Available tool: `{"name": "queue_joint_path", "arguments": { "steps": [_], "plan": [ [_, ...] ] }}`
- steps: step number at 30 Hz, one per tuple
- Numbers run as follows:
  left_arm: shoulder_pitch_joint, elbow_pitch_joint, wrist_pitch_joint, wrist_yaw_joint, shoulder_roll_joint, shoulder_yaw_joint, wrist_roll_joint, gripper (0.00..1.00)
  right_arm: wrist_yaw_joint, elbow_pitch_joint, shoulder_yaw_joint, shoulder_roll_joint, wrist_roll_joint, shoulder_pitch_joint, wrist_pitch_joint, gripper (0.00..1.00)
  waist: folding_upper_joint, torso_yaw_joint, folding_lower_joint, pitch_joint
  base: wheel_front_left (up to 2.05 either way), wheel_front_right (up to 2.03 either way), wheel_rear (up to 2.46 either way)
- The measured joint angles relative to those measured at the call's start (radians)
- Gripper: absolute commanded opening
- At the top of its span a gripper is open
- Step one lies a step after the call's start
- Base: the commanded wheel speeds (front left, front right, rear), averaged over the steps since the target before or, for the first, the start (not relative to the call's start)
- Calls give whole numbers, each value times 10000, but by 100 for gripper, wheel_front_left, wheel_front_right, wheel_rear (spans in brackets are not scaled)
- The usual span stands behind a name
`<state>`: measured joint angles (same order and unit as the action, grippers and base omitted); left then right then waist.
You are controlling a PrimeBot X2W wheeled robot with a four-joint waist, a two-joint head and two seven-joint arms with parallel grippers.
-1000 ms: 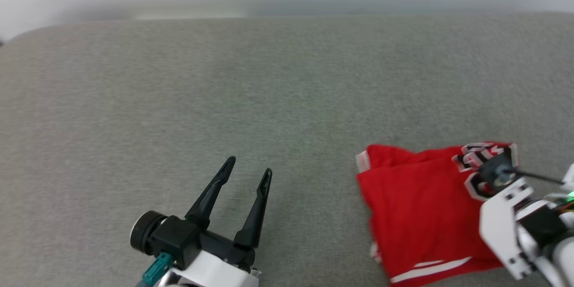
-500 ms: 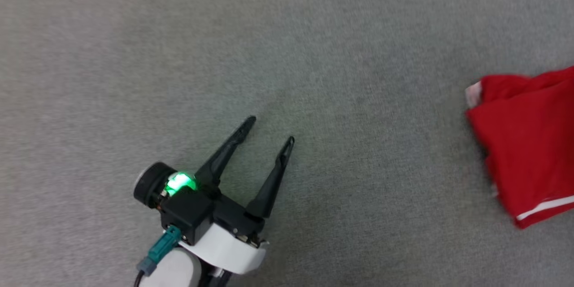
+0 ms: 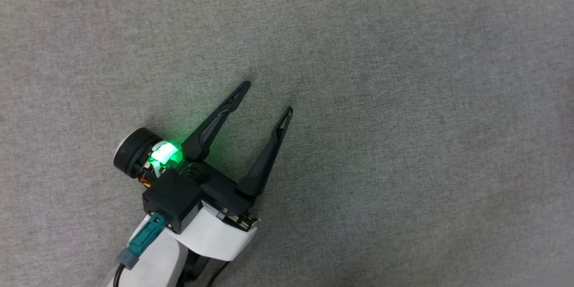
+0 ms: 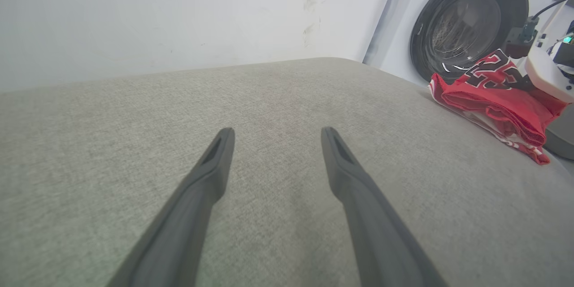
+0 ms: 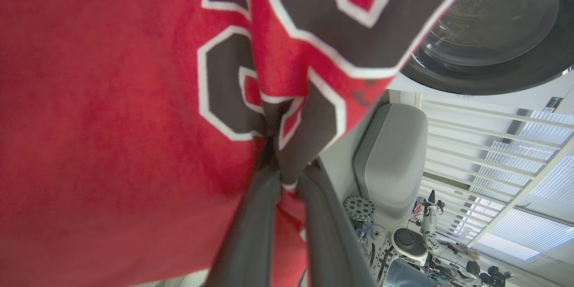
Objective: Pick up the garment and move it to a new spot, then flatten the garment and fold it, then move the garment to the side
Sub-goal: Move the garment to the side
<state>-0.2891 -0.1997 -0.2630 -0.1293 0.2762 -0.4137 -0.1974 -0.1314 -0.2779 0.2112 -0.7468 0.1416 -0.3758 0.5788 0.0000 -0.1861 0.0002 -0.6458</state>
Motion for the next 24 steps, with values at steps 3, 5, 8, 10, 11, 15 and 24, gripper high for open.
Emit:
{"name": "queue_joint_path", "arguments": {
  "steps": [3,5,8,10,11,15,24],
  "plan": [
    [-79,-31,0,0,54,4,4,100,-2,-418,382,320,428,-192,-504,0,0,67,0,-170,0,0,0],
    [-80,-23,0,0,73,17,-2,100,0,-675,616,522,842,-486,-894,0,0,168,0,-198,0,0,0],
    [-79,54,0,0,13,48,-6,100,0,-717,721,617,1104,-606,-1018,19,0,227,-1,-98,0,0,0],
    [-76,96,0,0,-50,90,-10,100,0,-671,755,673,1246,-682,-1083,100,0,267,-1,17,0,0,0],
    [-73,115,0,0,-100,96,-13,100,0,-610,755,711,1331,-707,-1152,100,0,289,-1,95,0,0,0],
    [20,238,0,0,-372,299,-109,100,0,-180,706,792,1482,-799,-1388,100,0,377,-1,554,0,0,0],
    [909,575,-2,0,-930,1289,-366,100,0,1156,449,1273,671,-630,-1873,100,0,735,-2,2154,0,0,0]
  ]
}}
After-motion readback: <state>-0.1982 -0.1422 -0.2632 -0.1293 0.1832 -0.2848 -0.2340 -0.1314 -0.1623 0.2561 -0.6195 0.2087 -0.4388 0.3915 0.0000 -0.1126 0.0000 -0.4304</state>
